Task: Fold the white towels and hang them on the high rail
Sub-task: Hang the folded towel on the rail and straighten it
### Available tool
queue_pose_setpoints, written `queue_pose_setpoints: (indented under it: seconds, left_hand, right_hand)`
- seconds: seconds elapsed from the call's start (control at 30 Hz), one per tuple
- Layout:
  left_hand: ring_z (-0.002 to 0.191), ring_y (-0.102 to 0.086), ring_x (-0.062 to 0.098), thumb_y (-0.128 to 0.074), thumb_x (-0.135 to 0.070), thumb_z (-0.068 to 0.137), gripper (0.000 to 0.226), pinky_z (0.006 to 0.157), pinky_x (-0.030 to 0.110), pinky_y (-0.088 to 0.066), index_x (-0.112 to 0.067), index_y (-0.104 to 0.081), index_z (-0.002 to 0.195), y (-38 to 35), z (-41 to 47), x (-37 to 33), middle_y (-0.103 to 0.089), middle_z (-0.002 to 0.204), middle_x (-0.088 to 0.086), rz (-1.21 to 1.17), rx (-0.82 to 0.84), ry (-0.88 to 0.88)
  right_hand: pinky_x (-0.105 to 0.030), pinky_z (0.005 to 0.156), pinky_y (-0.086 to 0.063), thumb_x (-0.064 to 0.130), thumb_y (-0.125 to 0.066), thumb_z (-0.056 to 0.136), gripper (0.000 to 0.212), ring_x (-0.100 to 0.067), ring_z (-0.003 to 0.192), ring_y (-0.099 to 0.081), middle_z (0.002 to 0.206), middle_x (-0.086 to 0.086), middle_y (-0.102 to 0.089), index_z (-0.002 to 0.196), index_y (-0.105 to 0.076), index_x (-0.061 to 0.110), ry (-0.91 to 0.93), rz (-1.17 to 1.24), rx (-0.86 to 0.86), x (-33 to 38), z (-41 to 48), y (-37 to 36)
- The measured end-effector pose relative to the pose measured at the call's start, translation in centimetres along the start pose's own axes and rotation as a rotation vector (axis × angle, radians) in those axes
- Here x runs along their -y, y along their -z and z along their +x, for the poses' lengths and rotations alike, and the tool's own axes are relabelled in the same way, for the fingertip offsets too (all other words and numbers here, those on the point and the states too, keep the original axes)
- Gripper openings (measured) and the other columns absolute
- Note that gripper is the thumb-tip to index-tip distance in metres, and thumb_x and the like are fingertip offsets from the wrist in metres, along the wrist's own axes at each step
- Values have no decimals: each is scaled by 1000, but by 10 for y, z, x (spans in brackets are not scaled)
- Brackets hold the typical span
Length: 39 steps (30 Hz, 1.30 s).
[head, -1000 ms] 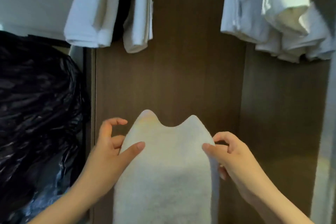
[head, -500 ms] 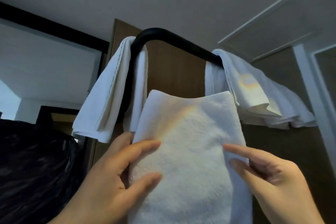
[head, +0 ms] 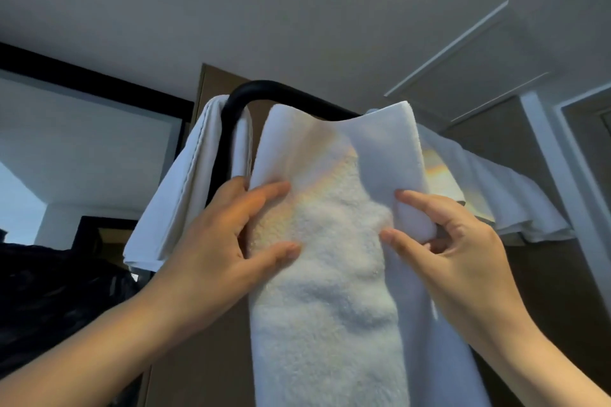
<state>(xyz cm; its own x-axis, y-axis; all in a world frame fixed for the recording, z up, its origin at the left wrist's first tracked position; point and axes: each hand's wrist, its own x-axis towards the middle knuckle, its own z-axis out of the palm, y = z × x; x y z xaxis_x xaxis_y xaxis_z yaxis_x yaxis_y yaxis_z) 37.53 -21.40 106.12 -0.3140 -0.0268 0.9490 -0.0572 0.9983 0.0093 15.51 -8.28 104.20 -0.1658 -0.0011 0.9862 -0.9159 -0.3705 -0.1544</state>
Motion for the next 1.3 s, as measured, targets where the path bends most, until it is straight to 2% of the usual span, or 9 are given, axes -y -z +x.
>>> queue_pose_setpoints:
  seconds: [0.2, 0.33, 0.5, 0.57, 0.63, 0.8, 0.97, 1.1, 1.3]
  left_hand:
    - [116, -35, -21, -71, -80, 45, 103, 79, 13, -46, -54, -33, 137, 5, 3, -3, -28, 126, -41, 128, 58, -23]
    - [114, -28, -27, -73, -74, 45, 106, 71, 9, -42, -56, -26, 138, 7, 7, -3, -20, 127, -43, 233, 76, -52]
    - [108, -33, -27, -79, -65, 47, 107, 61, 6, -44, -51, -28, 140, 12, 24, -4, -25, 122, -37, 295, 9, -77]
    - [104, -37, -24, -78, -64, 48, 107, 65, 2, -43, -46, -29, 142, 17, 36, -7, -25, 121, -34, 322, -5, -106]
    - [99, -40, -13, -80, -60, 50, 108, 72, 6, -42, -40, -30, 144, 23, 52, -10, -24, 123, -30, 354, -1, -132]
    - [115, -42, 14, -77, -66, 52, 107, 91, 36, -44, -39, -28, 144, 37, 102, -22, -27, 136, -17, 478, -37, -120]
    - [112, -44, 22, -83, -58, 52, 107, 84, 34, -38, -35, -29, 141, 47, 149, -25, -31, 127, -11, 581, -45, -92]
    - [99, -38, 14, -85, -58, 53, 106, 76, 29, -30, -34, -30, 140, 49, 171, -21, -30, 123, -12, 674, -33, -73]
    - [117, -48, 25, -79, -72, 48, 104, 82, 31, -34, -32, -41, 136, 42, 194, -13, -41, 132, -4, 821, -36, 8]
  right_hand:
    - [-12, 61, -44, 52, -69, 71, 66, -7, 56, -55, 115, 18, -61, 132, -60, 29, 78, -51, 77, -1, 4, 2]
    - [-24, 67, -49, 64, -62, 67, 81, -6, 67, -60, 116, 21, -50, 140, -50, 31, 116, -165, 142, 3, 5, -1]
    - [-33, 68, -53, 49, -77, 71, 87, -10, 80, -56, 123, 12, -39, 146, -43, 20, 208, -340, 151, 9, 17, -7]
    - [-36, 67, -55, 40, -83, 70, 83, -14, 85, -54, 125, 6, -42, 140, -47, 14, 238, -356, 113, 10, 25, -10]
    - [-38, 66, -56, 33, -87, 68, 77, -16, 86, -53, 126, 1, -45, 133, -52, 10, 274, -346, 77, 11, 35, -12]
    - [-46, 79, -52, 35, -84, 73, 73, -21, 102, -49, 126, -2, -41, 133, -51, 12, 273, -251, 28, 8, 86, -17]
    - [-44, 93, -48, 45, -83, 71, 92, -24, 116, -49, 132, -6, -39, 146, -41, 12, 234, -193, 13, 10, 136, -27]
    - [-39, 101, -43, 49, -83, 69, 101, -31, 118, -52, 137, -11, -39, 151, -36, 14, 170, -190, 73, 0, 162, -37]
    - [-22, 101, -32, 50, -86, 65, 103, -24, 139, -34, 151, -8, -30, 149, -37, 13, 84, -140, 193, -21, 183, -59]
